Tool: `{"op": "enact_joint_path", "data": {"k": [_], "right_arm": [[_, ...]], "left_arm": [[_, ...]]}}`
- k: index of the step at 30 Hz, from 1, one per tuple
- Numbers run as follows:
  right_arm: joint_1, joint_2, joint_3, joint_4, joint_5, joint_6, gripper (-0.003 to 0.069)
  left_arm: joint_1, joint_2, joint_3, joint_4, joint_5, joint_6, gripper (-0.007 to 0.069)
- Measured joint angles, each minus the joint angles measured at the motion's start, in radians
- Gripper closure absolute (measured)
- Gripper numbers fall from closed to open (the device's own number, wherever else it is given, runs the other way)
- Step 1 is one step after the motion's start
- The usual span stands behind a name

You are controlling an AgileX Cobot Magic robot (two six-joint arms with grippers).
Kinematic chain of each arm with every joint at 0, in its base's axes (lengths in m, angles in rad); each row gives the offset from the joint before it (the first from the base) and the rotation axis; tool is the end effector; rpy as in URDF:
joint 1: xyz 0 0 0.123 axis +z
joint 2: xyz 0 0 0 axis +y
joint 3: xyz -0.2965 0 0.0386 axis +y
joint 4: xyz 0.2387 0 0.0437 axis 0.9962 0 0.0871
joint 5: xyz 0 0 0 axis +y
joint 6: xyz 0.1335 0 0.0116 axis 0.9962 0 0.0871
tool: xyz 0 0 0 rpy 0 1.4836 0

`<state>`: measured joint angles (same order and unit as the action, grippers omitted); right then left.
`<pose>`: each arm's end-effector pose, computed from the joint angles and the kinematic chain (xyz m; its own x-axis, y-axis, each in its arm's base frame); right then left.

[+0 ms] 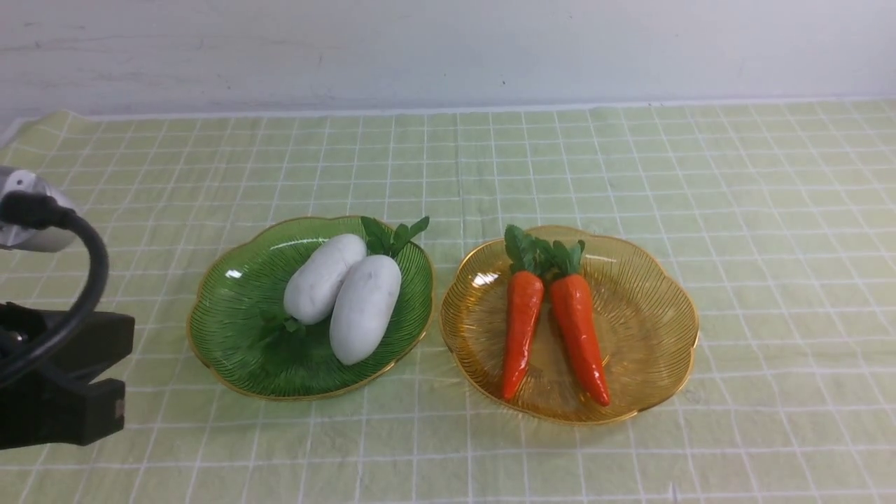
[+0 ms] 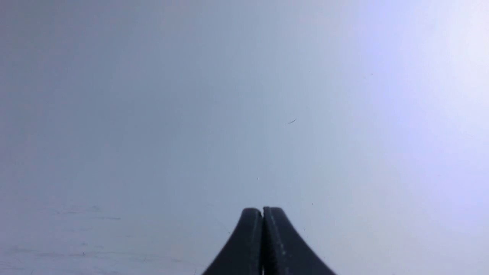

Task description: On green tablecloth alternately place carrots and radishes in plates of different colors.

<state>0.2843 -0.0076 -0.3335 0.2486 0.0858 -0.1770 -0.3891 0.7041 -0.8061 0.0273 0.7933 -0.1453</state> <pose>0.0373 0.0138 0.3256 0.3028 0.1621 -0.9392 -0.3217 0.9450 0.0594 0.1326 -0.0515 0.3360 -0.5671 0.0966 -0.8180 0.2955 0.9509 -0.0926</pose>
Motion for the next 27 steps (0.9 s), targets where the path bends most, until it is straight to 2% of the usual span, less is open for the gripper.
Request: {"op": "enact_joint_path", "data": {"k": [4, 12, 27], "right_arm": [[0.000, -0.007, 0.010, 0.000, -0.026, -0.006, 0.0673], [0.000, -0.007, 0.013, 0.000, 0.000, -0.006, 0.0673], [0.000, -0.007, 0.014, 0.000, 0.006, -0.021, 0.0673]], "left_arm": [[-0.001, -0.070, 0.050, -0.007, -0.083, 0.010, 0.0632], [-0.002, -0.352, 0.281, -0.012, -0.242, 0.014, 0.0632], [-0.002, -0.400, 0.319, -0.015, -0.240, 0.007, 0.0632]]}}
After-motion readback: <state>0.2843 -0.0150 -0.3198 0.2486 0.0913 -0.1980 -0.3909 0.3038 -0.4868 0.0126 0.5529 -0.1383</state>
